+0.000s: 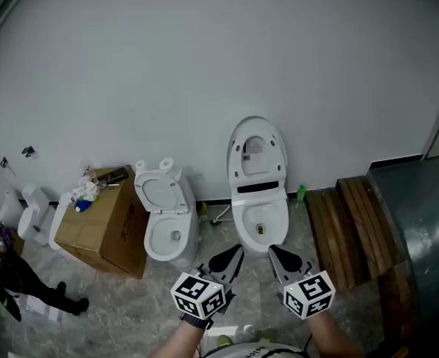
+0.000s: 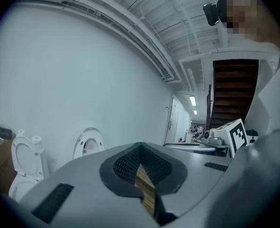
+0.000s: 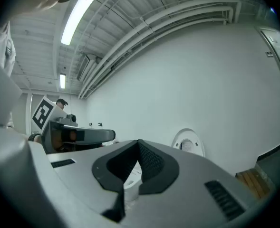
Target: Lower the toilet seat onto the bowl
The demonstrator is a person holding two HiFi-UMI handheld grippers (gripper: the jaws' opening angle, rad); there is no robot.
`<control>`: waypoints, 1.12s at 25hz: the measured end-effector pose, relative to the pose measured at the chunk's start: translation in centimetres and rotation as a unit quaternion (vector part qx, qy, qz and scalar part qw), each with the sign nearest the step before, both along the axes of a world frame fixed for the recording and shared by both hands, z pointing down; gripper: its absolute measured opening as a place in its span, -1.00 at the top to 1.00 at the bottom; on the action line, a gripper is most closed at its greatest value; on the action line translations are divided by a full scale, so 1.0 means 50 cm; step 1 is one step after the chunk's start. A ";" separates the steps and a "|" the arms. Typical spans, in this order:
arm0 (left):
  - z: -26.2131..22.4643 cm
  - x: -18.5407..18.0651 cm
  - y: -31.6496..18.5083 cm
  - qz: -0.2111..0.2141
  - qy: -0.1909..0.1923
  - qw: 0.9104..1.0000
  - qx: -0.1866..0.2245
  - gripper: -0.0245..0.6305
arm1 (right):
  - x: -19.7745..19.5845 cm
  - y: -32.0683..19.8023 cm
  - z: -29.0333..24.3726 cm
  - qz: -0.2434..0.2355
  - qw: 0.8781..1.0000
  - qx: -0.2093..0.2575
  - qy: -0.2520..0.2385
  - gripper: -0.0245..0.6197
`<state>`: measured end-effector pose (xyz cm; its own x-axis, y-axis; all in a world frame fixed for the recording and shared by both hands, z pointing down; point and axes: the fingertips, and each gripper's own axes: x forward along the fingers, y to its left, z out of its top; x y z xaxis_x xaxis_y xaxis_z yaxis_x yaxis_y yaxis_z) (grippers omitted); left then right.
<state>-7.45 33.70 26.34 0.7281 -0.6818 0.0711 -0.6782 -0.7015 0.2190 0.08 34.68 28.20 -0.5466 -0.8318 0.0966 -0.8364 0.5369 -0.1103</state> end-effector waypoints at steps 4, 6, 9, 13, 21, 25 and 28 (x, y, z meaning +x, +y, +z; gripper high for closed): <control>-0.004 0.009 0.008 0.002 0.000 1.000 0.004 0.90 | 0.003 0.008 -0.003 -0.002 1.000 0.003 0.001 0.88; -0.004 0.020 0.011 0.003 -0.002 1.000 0.008 0.91 | 0.011 0.011 -0.001 -0.002 1.000 0.005 0.001 0.88; -0.006 0.034 0.016 0.004 -0.005 1.000 0.017 0.90 | 0.024 0.016 -0.003 -0.003 1.000 0.007 0.000 0.88; -0.023 0.041 0.003 -0.001 -0.002 1.000 0.024 0.90 | 0.056 0.015 -0.034 -0.010 0.999 0.022 -0.042 0.87; -0.046 0.044 -0.023 -0.033 0.003 0.999 0.039 0.90 | 0.160 0.006 -0.052 0.010 0.991 0.031 -0.127 0.87; -0.033 0.071 -0.025 -0.028 -0.004 0.999 0.037 0.90 | 0.170 -0.004 -0.045 0.011 0.994 0.032 -0.107 0.87; -0.034 0.088 -0.048 -0.019 -0.007 0.999 0.038 0.90 | 0.162 -0.028 -0.052 0.001 0.996 0.043 -0.084 0.87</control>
